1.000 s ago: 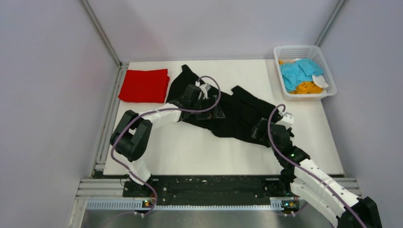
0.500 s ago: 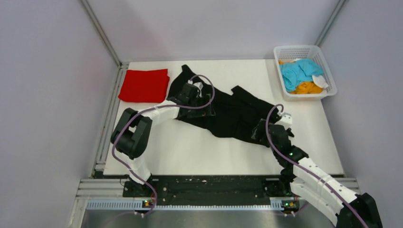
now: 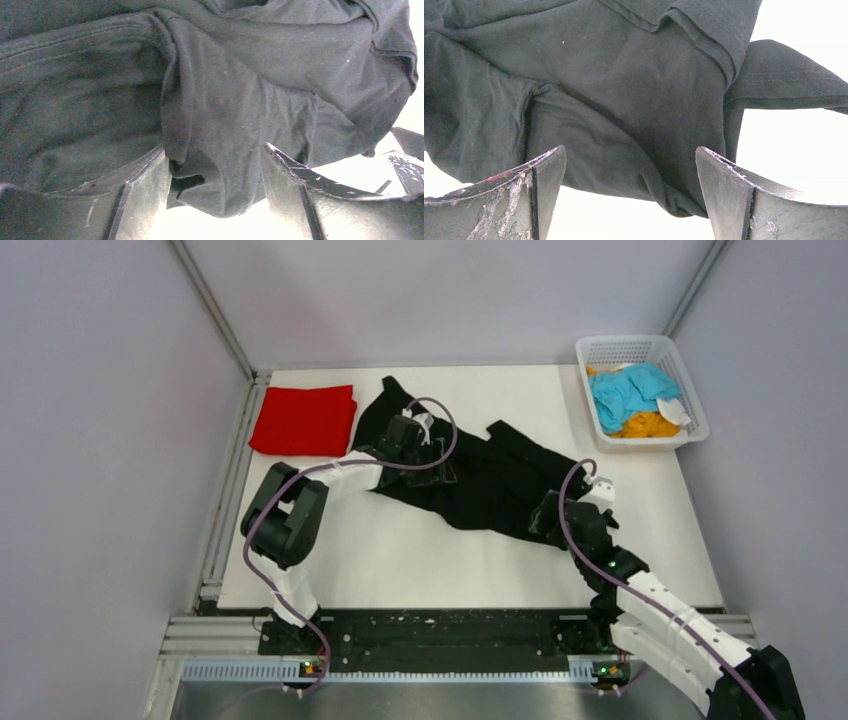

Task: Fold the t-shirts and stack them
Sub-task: Flatten out the tshirt

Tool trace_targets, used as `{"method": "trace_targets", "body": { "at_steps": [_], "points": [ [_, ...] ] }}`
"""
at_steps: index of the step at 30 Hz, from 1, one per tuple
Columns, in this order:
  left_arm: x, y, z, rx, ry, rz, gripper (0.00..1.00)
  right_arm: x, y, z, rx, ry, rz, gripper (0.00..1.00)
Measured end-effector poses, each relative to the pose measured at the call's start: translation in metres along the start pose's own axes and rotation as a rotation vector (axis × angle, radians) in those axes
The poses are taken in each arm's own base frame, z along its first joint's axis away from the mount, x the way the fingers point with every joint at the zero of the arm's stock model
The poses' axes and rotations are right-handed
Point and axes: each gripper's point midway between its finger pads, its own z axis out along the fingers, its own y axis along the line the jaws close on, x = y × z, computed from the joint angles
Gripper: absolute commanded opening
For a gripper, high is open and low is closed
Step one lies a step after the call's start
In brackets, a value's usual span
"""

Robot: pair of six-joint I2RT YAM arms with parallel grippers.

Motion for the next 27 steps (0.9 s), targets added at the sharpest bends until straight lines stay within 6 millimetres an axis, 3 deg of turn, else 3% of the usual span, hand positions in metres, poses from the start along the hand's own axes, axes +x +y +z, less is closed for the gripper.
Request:
{"method": "trace_targets", "body": {
  "at_steps": [3,5,9,15,17,20,24,27],
  "points": [
    [-0.001,-0.007,0.001,0.031,-0.001,0.002,0.60,0.000,0.000,0.000,0.000,0.000,0.000,0.99],
    [0.000,-0.010,0.002,0.046,0.003,0.003,0.52,0.000,0.000,0.000,0.000,0.000,0.000,0.99],
    [0.009,-0.012,0.008,0.047,0.025,-0.006,0.02,0.000,0.000,0.000,0.002,-0.001,0.000,0.99],
    [0.020,-0.006,0.009,-0.010,0.037,-0.008,0.00,-0.001,-0.002,0.000,0.009,-0.005,0.000,0.99],
    [0.027,-0.001,0.000,-0.035,0.030,-0.014,0.00,0.000,-0.003,0.000,0.015,-0.003,-0.002,0.99],
    [0.038,0.005,-0.032,-0.083,0.005,-0.043,0.00,0.002,-0.005,0.000,0.021,0.005,-0.006,0.99],
    [0.037,0.013,-0.085,-0.159,-0.109,-0.097,0.00,0.004,-0.007,-0.002,0.026,0.015,-0.007,0.99],
    [0.042,0.032,-0.128,-0.252,-0.217,-0.153,0.00,0.006,-0.009,-0.005,0.031,0.023,-0.003,0.99]
  ]
}}
